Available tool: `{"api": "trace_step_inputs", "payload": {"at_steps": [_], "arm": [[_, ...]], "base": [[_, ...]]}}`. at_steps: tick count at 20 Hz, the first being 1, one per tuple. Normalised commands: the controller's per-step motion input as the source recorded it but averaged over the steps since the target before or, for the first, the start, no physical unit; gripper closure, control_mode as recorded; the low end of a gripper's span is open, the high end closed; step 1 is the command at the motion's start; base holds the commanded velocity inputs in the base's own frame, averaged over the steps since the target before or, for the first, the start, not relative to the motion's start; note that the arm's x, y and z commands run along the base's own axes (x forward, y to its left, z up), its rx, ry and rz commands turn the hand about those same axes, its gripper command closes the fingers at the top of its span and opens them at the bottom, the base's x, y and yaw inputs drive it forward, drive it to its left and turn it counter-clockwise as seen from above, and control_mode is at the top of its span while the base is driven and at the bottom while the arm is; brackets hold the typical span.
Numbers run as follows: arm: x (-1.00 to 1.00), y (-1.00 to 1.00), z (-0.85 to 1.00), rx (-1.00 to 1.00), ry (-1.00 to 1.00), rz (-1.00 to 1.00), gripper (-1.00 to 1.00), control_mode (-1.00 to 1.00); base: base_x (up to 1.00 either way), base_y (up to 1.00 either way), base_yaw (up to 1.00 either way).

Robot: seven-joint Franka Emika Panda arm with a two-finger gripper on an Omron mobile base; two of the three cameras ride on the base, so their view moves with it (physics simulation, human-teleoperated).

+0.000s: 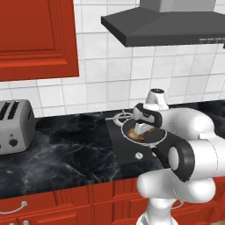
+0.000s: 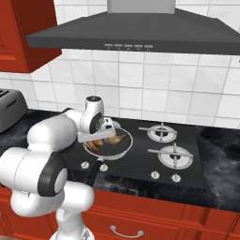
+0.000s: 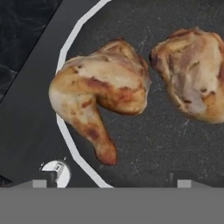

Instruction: Take the chicken drumsticks from the pan and place one on each plate on the dining counter.

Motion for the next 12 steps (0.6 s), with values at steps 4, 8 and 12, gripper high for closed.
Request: {"api": "trace_step_inputs", "payload": {"at_steps": [4,8,12], "arm": [[0.16,0.00,-0.31,0.00,0.00,0.00,-1.00,-1.00],[0.17,0.00,-0.24,0.00,0.00,0.00,-1.00,-1.00],[0.00,0.01,-0.20,0.00,0.00,0.00,-1.00,-1.00]], "base": [[0.00,0.00,0.00],[0.00,0.00,0.00],[0.00,0.00,0.00]]}}
